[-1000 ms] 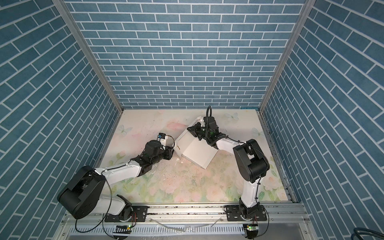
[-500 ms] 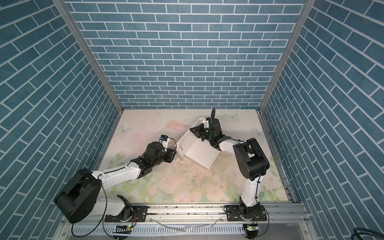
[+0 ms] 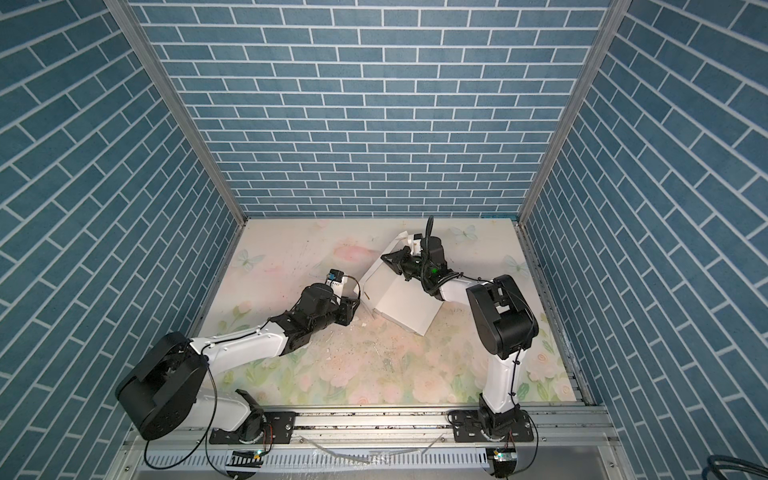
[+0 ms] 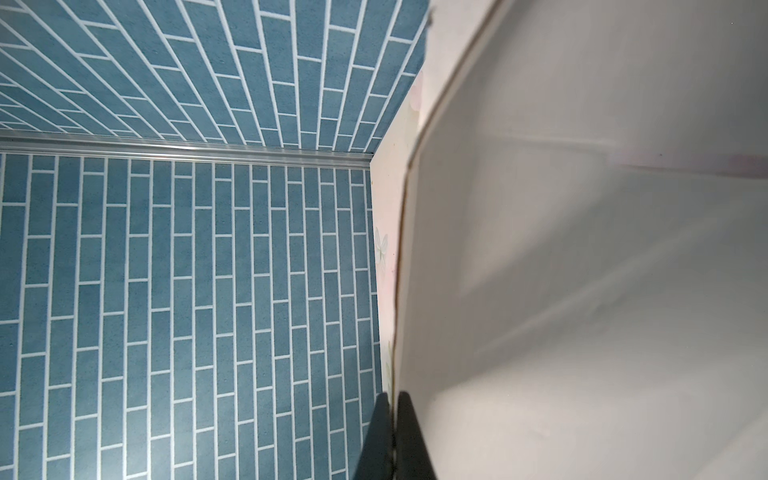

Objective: Fold the paper box

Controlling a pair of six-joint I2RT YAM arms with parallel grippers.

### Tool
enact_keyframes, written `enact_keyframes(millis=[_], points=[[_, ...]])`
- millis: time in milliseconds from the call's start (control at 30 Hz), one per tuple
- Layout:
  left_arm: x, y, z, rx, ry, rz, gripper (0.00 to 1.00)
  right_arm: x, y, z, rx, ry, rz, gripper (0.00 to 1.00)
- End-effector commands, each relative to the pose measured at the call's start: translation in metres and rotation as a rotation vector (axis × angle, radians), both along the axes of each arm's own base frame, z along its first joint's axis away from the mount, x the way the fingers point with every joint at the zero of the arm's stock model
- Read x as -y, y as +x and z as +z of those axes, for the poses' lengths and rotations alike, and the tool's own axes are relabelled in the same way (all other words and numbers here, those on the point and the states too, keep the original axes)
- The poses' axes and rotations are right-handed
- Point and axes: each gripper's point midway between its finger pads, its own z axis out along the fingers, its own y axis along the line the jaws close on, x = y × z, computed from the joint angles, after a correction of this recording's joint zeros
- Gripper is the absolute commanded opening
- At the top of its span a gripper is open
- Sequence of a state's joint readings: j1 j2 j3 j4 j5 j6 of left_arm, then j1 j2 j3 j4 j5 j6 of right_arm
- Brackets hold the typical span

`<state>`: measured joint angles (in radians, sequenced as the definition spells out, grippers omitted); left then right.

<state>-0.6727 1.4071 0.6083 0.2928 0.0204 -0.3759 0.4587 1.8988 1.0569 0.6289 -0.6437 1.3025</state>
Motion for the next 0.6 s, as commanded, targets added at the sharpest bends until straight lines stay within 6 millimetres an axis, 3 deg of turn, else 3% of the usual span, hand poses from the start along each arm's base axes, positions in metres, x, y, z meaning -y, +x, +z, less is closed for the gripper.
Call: enact_keyframes(millis=[0, 433, 567], points=[[0.008, 0.003, 0.009, 0.024, 0.006, -0.019, 0.44, 0.001, -0.004, -0.008, 0.017, -0.008, 0.020, 0.00], [0.028, 0.009, 0.003, 0.030, 0.022, -0.078, 0.42, 0.002, -0.004, -0.004, 0.022, -0.008, 0.016, 0.00], [0.034, 0.016, 0.010, 0.051, 0.013, -0.080, 0.41, 0.002, -0.004, -0.003, 0.026, -0.008, 0.014, 0.00]])
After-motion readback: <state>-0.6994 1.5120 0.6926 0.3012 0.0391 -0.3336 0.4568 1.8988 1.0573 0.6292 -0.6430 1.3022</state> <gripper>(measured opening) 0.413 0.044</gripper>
